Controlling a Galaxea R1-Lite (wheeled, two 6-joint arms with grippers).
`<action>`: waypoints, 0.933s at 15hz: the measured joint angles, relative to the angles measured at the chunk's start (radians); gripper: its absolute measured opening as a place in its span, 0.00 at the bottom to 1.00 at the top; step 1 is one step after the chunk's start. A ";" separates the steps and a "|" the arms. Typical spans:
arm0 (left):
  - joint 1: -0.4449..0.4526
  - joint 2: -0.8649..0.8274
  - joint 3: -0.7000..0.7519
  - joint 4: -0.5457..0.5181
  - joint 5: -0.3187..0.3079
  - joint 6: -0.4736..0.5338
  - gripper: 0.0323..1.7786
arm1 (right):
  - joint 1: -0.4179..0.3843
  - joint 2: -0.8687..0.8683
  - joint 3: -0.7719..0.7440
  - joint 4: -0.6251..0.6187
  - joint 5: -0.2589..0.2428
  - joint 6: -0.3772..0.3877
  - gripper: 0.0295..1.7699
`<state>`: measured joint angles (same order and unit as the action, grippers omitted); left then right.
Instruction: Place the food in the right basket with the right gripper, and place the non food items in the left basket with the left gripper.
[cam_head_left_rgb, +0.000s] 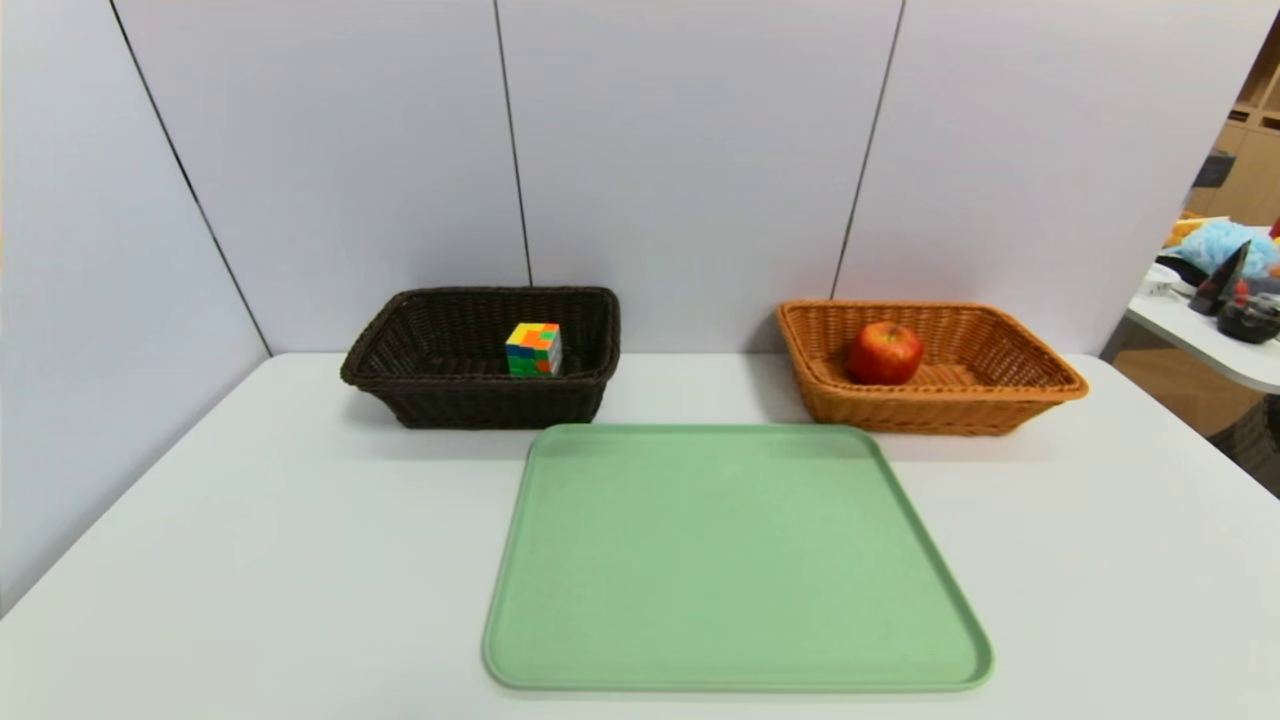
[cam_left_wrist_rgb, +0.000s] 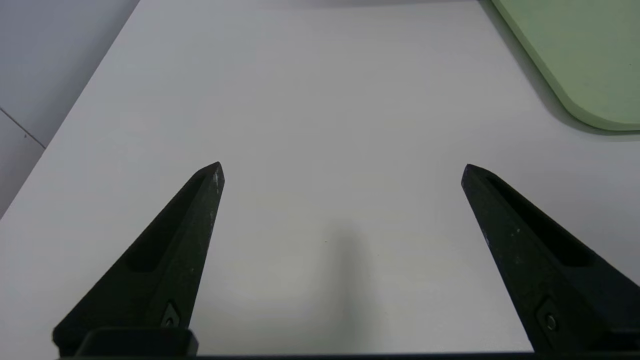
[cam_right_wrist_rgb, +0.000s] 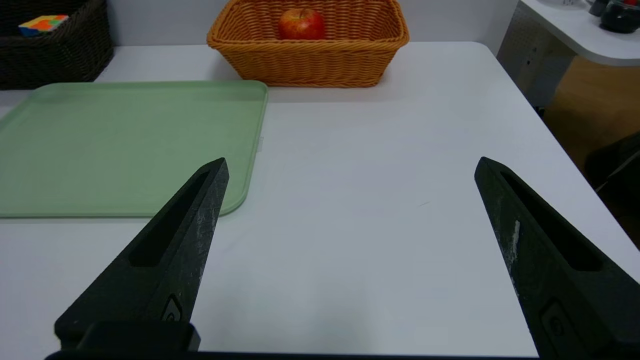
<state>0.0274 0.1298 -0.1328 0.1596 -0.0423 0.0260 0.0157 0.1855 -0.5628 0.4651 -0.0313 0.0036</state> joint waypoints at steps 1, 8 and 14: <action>0.000 -0.003 0.011 -0.022 0.000 0.001 0.95 | -0.003 -0.027 0.019 -0.001 0.019 -0.003 0.96; -0.001 -0.009 0.123 -0.188 0.003 0.002 0.95 | -0.015 -0.146 0.170 -0.124 0.039 -0.040 0.96; -0.002 -0.010 0.133 -0.162 0.022 -0.006 0.95 | -0.015 -0.186 0.319 -0.354 0.034 -0.049 0.96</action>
<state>0.0257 0.1198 0.0000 -0.0023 -0.0200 0.0202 0.0009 0.0000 -0.2443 0.1106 0.0028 -0.0455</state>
